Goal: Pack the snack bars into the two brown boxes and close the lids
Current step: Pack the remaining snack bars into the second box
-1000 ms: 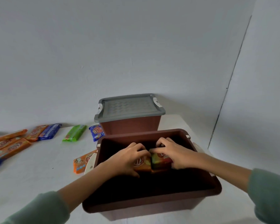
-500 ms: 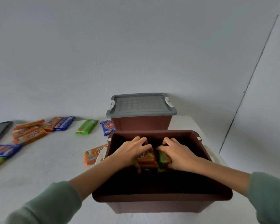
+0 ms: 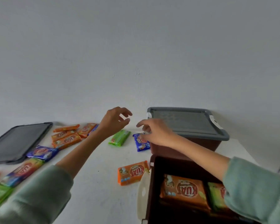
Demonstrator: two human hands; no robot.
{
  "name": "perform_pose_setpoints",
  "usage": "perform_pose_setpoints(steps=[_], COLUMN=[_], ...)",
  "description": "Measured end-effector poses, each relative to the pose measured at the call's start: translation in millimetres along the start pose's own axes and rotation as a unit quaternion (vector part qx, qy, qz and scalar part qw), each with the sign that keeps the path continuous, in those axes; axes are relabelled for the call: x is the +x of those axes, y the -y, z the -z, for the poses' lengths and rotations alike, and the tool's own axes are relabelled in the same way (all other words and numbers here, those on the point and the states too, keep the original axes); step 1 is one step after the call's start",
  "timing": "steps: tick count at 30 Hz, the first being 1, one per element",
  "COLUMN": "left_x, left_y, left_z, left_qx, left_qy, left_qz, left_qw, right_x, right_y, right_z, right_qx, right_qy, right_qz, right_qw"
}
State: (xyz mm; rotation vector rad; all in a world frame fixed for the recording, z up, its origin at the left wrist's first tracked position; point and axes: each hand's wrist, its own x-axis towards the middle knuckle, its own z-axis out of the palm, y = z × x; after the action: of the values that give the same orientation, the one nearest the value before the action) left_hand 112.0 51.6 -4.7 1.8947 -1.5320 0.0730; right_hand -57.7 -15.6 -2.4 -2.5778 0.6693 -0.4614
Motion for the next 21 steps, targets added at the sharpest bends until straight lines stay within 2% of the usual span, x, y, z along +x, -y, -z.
perform_pose_setpoints(steps=[4,9,16,21], left_x=[28.0,43.0,41.5,43.0], left_y=[66.5,118.2,148.8,151.1], left_z=[-14.2,-55.9,-112.6,-121.2], left_qx=[0.03,0.031,0.047,0.088], left_qy=[0.061,0.13,0.229,0.238], left_qz=[0.12,0.192,0.237,0.206], left_qw=[0.99,0.972,0.943,0.945], right_x=[70.5,121.0,131.0,123.9], right_y=[4.1,-21.4,-58.0,-69.3], right_z=[-57.3,-105.3,-141.9,-149.4], right_qx=[-0.049,-0.124,-0.183,-0.141], right_qy=[0.048,0.138,0.219,0.204], right_qz=[-0.037,-0.129,-0.239,-0.291], right_qw=[0.997,0.974,0.928,0.924])
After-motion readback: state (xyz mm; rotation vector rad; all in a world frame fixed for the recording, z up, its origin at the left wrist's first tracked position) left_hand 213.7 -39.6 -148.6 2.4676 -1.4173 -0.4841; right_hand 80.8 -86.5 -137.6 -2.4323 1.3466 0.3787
